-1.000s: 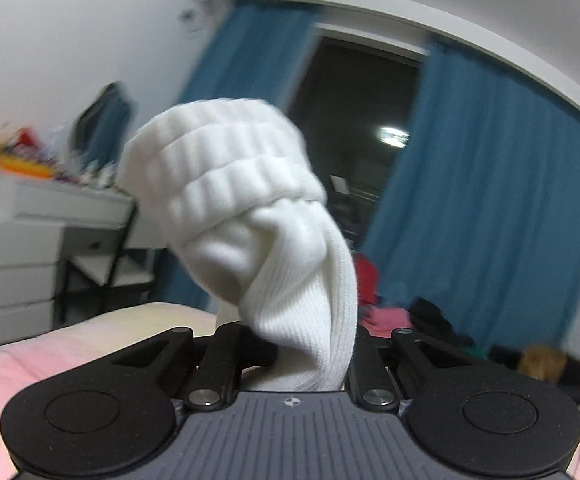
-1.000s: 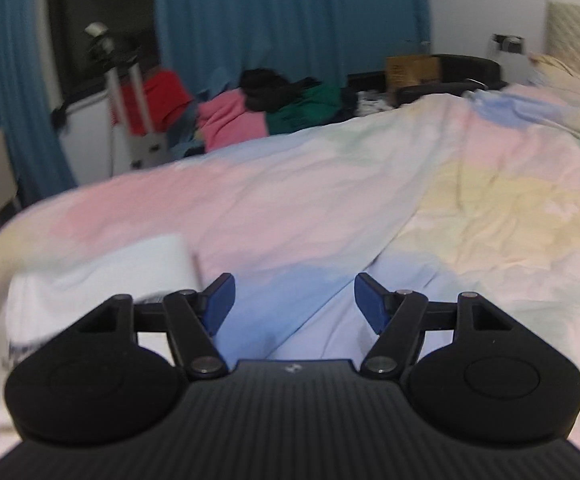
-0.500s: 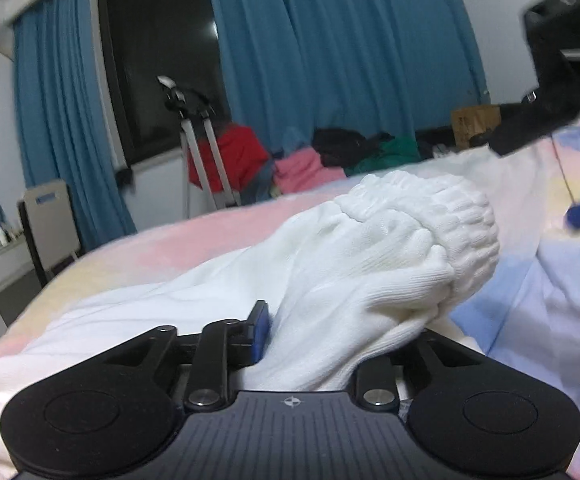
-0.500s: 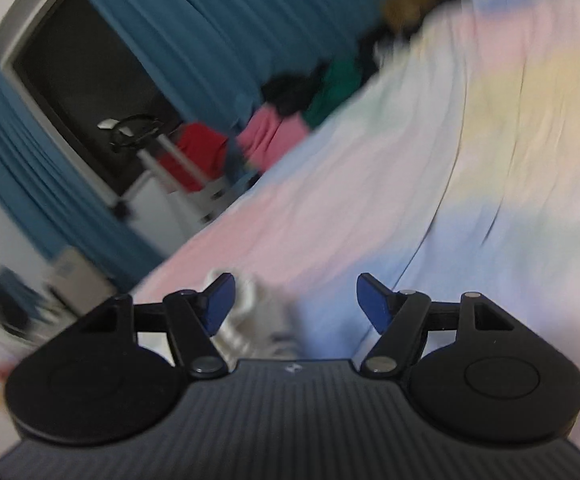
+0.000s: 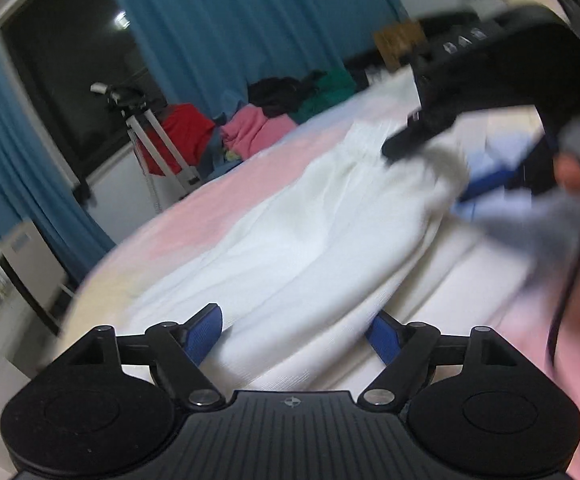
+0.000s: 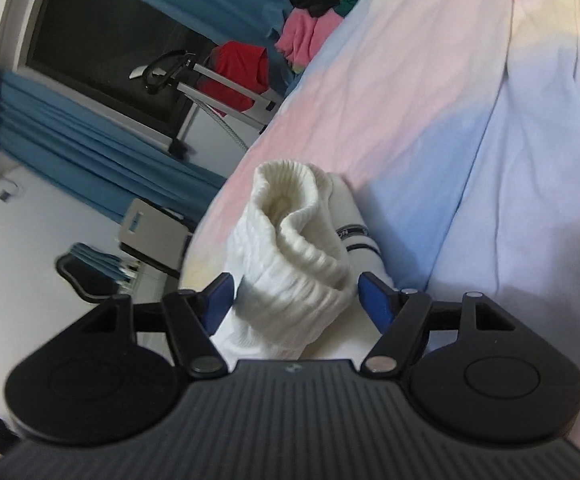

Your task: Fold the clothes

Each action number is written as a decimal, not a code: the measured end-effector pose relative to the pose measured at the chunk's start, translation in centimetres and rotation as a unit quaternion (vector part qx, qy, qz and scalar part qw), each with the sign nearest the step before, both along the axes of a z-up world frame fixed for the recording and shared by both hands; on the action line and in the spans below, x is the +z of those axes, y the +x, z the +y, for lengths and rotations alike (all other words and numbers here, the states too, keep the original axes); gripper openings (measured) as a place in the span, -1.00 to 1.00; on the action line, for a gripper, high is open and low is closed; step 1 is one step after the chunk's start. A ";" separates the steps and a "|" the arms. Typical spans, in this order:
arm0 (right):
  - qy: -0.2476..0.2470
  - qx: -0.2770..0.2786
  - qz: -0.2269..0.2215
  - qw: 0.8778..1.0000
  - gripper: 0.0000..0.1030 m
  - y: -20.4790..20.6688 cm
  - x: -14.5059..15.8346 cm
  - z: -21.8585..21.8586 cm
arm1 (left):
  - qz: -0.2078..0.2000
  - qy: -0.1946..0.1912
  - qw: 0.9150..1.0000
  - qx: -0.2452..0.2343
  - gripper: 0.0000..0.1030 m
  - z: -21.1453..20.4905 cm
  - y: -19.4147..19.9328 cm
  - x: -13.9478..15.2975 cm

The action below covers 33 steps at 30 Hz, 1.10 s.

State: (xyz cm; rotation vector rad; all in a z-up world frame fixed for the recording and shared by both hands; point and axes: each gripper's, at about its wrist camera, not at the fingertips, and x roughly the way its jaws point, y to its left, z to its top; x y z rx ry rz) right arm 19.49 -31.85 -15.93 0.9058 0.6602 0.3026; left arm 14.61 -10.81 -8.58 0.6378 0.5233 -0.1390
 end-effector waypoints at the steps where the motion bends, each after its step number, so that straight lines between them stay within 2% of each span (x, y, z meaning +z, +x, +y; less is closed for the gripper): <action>1: -0.014 0.003 -0.004 1.000 0.39 -0.1 -0.1 0.4 | -0.010 0.015 1.000 0.003 0.54 0.8 -0.2 -0.1; 5: -0.075 0.014 -0.022 0.997 0.37 -0.3 -0.2 2.0 | -0.023 0.039 0.999 0.005 0.54 3.1 -0.4 -1.1; 8: -0.119 0.009 -0.029 0.992 0.19 -0.5 0.3 2.8 | -0.030 0.027 0.999 0.011 0.48 4.1 -0.3 -1.5; 10: -0.132 -0.002 -0.033 0.991 0.03 -0.8 0.6 3.0 | -0.029 0.003 1.000 0.008 0.29 4.6 -0.2 -1.3; 12: -0.145 -0.013 -0.049 0.988 -0.04 -1.1 1.3 2.9 | -0.029 -0.001 1.000 -0.005 -0.10 4.9 -1.4 -1.0; 13: -0.148 -0.019 -0.061 0.987 -0.05 -1.3 1.6 2.8 | -0.027 -0.005 1.000 -0.011 -0.21 5.1 -2.2 -0.7; 15: -0.152 -0.030 -0.092 0.984 -0.07 -1.8 2.6 2.6 | -0.014 -0.026 0.999 -0.023 -0.50 5.8 -3.4 0.0; 16: -0.156 -0.035 -0.102 0.982 -0.07 -2.0 3.1 2.4 | -0.005 -0.040 0.999 -0.030 -0.55 6.2 -3.8 0.4; 19: -0.165 -0.041 -0.105 0.980 -0.08 -2.4 3.4 1.8 | 0.025 -0.077 0.996 -0.049 -0.59 7.0 -4.8 1.0; 23: -0.135 -0.040 -0.056 0.989 -0.08 -2.3 0.5 0.8 | 0.101 -0.139 0.985 -0.029 -0.58 8.4 -4.0 0.3; 25: -0.113 -0.039 -0.027 0.992 -0.04 -2.1 -1.1 0.3 | 0.118 -0.159 0.980 -0.022 -0.57 9.1 -3.6 0.0; 27: -0.090 -0.036 -0.019 0.995 0.06 -1.9 -1.5 -0.1 | 0.122 -0.178 0.976 -0.018 -0.56 9.9 -3.3 0.2; 28: -0.080 -0.032 -0.010 0.996 0.20 -1.9 -1.7 -0.2 | 0.125 -0.190 0.974 -0.013 -0.56 10.3 -3.3 0.3; 31: -0.041 -0.018 0.023 0.999 0.46 -1.6 -2.7 -0.5 | 0.137 -0.230 0.964 0.003 -0.55 11.9 -2.9 0.7; 33: -0.038 0.004 0.029 0.999 0.62 -0.9 -3.0 0.4 | 0.141 -0.247 0.959 0.012 -0.55 12.7 -2.8 1.0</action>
